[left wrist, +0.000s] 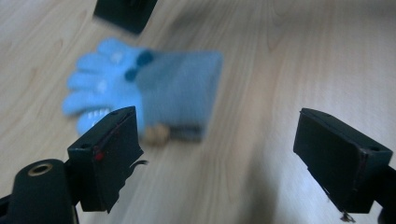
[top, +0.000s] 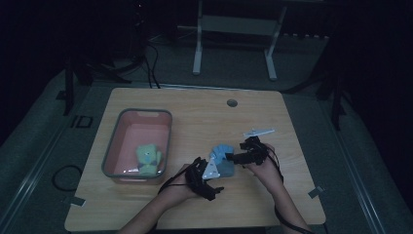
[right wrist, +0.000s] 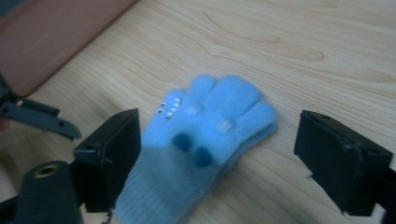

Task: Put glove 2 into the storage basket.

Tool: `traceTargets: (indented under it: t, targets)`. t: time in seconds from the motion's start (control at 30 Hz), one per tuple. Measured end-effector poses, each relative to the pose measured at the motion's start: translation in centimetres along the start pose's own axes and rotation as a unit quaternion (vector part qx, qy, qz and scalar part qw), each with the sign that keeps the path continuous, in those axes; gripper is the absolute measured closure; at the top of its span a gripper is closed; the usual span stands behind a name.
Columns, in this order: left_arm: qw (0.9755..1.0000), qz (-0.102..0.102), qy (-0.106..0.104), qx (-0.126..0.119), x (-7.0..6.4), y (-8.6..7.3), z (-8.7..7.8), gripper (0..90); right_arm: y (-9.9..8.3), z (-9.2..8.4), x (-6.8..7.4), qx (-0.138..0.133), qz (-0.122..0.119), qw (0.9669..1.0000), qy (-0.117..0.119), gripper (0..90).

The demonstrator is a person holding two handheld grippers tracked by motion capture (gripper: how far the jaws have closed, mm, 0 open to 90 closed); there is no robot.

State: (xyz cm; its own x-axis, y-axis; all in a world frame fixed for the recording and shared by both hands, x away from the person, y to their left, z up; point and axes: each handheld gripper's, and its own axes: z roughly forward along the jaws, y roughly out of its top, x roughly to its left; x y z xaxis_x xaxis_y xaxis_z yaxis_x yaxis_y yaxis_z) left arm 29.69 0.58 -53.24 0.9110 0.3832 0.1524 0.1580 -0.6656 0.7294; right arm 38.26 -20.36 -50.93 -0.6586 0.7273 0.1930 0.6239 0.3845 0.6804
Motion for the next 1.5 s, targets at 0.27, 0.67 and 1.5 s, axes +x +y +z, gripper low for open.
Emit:
traceTargets:
  t: [0.27,0.67,1.5]
  targets:
    - [0.9996,0.025,0.003,-0.010,0.5,1.7,2.0,21.5,0.6,2.2,-1.0,0.016,0.020,0.9993,-0.027,33.9]
    - [0.9955,0.089,0.024,0.023,-0.1,0.8,3.7,41.0,0.0,4.9,-0.7,0.047,0.013,0.9982,-0.036,35.3]
    - [0.9963,0.076,0.009,0.038,1.3,1.0,1.7,75.4,1.1,4.1,0.1,0.061,0.013,0.9969,0.047,77.9]
